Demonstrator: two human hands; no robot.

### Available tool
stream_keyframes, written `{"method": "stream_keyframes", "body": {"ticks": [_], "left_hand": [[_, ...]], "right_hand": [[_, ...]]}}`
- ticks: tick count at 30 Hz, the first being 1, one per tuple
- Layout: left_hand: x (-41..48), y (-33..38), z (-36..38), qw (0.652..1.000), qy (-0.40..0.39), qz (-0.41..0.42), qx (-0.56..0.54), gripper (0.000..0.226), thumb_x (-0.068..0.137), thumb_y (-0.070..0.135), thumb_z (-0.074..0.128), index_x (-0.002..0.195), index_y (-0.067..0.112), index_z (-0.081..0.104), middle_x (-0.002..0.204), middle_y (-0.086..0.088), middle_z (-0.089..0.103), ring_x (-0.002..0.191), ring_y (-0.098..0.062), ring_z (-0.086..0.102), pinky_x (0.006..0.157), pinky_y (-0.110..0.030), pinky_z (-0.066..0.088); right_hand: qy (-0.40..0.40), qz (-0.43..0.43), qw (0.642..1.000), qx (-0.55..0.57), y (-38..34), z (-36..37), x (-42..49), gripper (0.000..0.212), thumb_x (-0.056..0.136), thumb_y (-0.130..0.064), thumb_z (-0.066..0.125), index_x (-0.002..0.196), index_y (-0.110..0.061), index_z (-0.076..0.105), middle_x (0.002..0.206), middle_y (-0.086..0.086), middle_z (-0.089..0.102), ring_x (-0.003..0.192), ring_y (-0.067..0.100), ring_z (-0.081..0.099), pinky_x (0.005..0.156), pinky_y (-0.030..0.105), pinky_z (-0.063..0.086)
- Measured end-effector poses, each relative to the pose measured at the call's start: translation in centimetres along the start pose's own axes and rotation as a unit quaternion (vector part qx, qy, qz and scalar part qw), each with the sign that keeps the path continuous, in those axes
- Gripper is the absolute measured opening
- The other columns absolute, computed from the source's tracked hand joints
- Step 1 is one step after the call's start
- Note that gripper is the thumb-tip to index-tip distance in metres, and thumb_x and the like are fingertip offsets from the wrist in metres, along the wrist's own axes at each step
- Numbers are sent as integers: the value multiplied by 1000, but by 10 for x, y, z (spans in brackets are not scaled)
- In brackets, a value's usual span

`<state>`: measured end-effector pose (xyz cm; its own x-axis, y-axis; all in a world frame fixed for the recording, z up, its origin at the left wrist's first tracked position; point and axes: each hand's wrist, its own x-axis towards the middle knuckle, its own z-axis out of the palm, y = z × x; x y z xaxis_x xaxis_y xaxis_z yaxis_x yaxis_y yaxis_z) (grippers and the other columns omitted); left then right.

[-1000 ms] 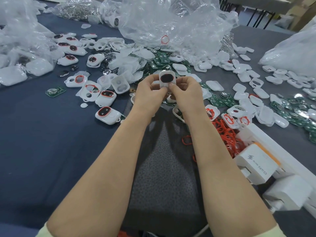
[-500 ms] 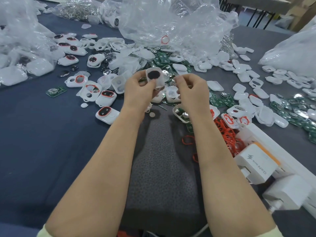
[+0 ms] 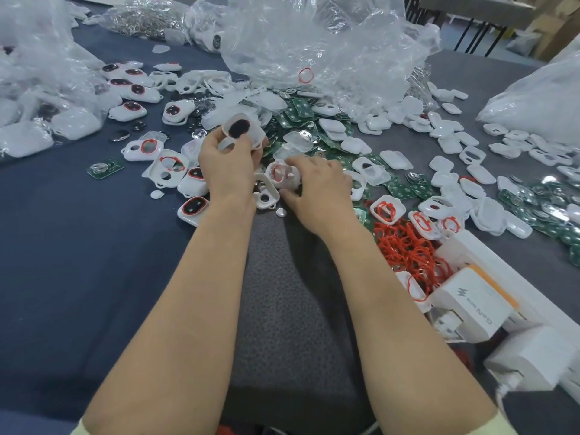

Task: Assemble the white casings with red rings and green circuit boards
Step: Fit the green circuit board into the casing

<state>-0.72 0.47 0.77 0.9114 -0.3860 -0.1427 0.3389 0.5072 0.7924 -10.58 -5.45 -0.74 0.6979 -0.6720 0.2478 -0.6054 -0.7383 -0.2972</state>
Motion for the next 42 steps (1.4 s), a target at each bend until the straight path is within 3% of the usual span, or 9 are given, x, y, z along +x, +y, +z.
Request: {"method": "stream_keyframes", "body": {"ticks": [9,14,20,25,28,31,35,39,42], "left_hand": [[-5,0,2,997,-22,2,72,23,89,-5,56,107,10,53,88,-3,63,74,-14,68,67,-18,54],[-7,1,1,997,-20,-8,75,22,90,-4,55,100,15,51,89,-1,61,70,-11,66,64,-18,54],[-11,2,4,997,-35,-18,71,27,89,-6,54,87,21,51,87,-2,62,69,-11,66,61,-16,52],[-12,0,5,997,-55,-21,58,17,90,-6,53,98,9,53,82,-6,63,66,-12,65,59,-17,54],[-10,-2,5,996,-59,-17,71,21,91,-6,53,109,3,52,83,-6,63,68,-12,65,63,-17,55],[-9,-4,6,995,-64,-23,78,18,91,-6,52,104,6,52,91,-11,63,71,-14,66,66,-18,56],[-10,-5,8,994,-66,-37,75,20,92,-8,48,108,3,51,88,-9,62,69,-17,67,61,-17,55],[-13,-6,9,989,-92,-60,100,23,92,-6,48,114,1,51,97,-14,63,68,-15,68,58,-14,53],[-15,-8,10,982,-121,-65,127,21,93,-4,51,113,1,52,103,-15,61,73,-18,69,60,-15,54]], "right_hand": [[154,113,980,58,15,-18,2,38,89,-42,57,119,-19,60,117,5,59,113,25,46,88,33,29],[61,188,980,18,24,-25,-2,39,89,-34,53,124,-18,58,128,11,53,124,33,39,101,42,31],[139,97,981,95,6,-27,5,30,92,-19,50,119,-17,63,124,7,58,118,27,46,99,39,36],[24,75,997,-8,-9,-6,22,39,92,-35,56,130,-28,52,135,2,48,128,27,37,104,43,27],[52,84,995,-17,-12,7,25,26,95,-31,52,119,-26,60,125,0,54,122,23,43,105,44,24],[138,101,983,60,-11,4,26,19,96,-22,47,97,-22,67,95,-5,62,103,18,53,96,34,22],[169,97,961,196,3,-15,25,17,94,-21,54,100,-16,68,94,0,68,93,17,60,88,31,41],[141,123,897,401,17,-38,17,5,92,-27,61,90,-25,65,49,-16,48,47,-1,43,52,15,39],[90,140,829,534,21,-45,11,7,93,-20,61,87,-21,65,50,-10,58,42,3,45,44,14,38]]}}
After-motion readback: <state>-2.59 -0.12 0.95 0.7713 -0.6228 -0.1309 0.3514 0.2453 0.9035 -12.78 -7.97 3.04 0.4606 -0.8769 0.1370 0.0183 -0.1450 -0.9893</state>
